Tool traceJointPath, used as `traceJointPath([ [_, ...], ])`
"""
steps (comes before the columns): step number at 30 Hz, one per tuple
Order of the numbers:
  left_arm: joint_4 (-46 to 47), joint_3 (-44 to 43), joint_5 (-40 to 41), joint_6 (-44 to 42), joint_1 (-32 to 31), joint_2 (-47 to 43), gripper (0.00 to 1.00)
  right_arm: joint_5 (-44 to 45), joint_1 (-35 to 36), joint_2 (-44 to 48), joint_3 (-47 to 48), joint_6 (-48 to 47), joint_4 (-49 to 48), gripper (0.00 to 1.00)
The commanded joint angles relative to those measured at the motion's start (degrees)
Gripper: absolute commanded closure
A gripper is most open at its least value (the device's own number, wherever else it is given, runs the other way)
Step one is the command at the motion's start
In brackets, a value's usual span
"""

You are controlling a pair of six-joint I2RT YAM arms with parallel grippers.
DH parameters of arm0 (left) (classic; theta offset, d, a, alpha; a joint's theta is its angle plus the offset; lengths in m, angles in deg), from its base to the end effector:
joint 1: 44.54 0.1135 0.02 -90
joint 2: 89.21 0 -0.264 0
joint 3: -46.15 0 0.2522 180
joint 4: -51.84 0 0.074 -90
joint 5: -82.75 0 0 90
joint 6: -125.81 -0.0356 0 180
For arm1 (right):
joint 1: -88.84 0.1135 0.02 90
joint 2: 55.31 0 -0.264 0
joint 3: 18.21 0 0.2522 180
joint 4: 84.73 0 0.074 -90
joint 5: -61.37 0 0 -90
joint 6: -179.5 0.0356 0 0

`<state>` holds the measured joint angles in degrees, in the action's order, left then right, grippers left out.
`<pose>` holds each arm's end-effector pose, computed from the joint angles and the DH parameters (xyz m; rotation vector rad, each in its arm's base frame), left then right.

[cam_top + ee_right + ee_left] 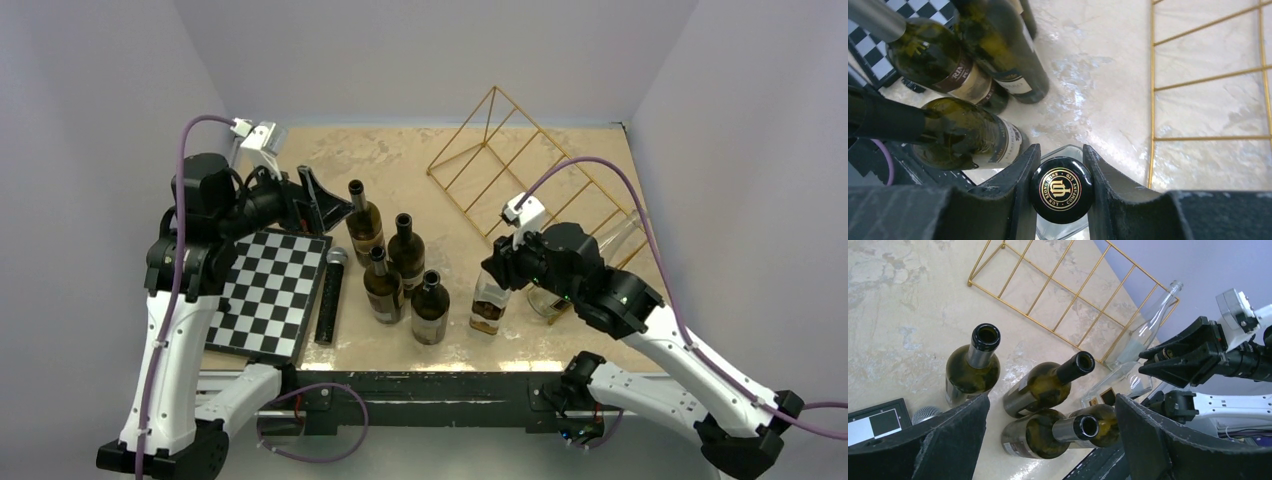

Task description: Put the wine bottle on the wine rack

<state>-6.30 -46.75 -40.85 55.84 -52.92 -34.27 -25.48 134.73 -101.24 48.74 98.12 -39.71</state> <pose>0.1599 -0.0435 0.4490 0.2077 1.9525 -0.8914 0.1210 0.1220 0.3491 -0.6150 1.9374 0.5547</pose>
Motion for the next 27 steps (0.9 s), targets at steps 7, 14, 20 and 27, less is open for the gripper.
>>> traceJointPath([
  [7, 3.0, -0.7, -3.8, 2.1, -0.2, -5.1, 0.01, 14.8, 0.1, 1.0, 17.3, 9.7, 8.6, 1.00],
  [14, 2.7, -0.4, -4.6, 3.1, -0.2, -5.5, 0.01, 21.7, -0.1, -2.2, 22.2, 11.3, 12.8, 1.00],
  [20, 3.8, 0.3, -6.7, 6.3, -0.3, -5.6, 0.01, 22.0, -4.5, -4.8, 23.3, 11.3, 12.5, 1.00],
  [27, 3.5, 1.5, -7.8, 7.3, -0.3, -6.9, 0.01, 11.1, -14.3, -6.0, 20.9, 11.7, 6.1, 1.00],
])
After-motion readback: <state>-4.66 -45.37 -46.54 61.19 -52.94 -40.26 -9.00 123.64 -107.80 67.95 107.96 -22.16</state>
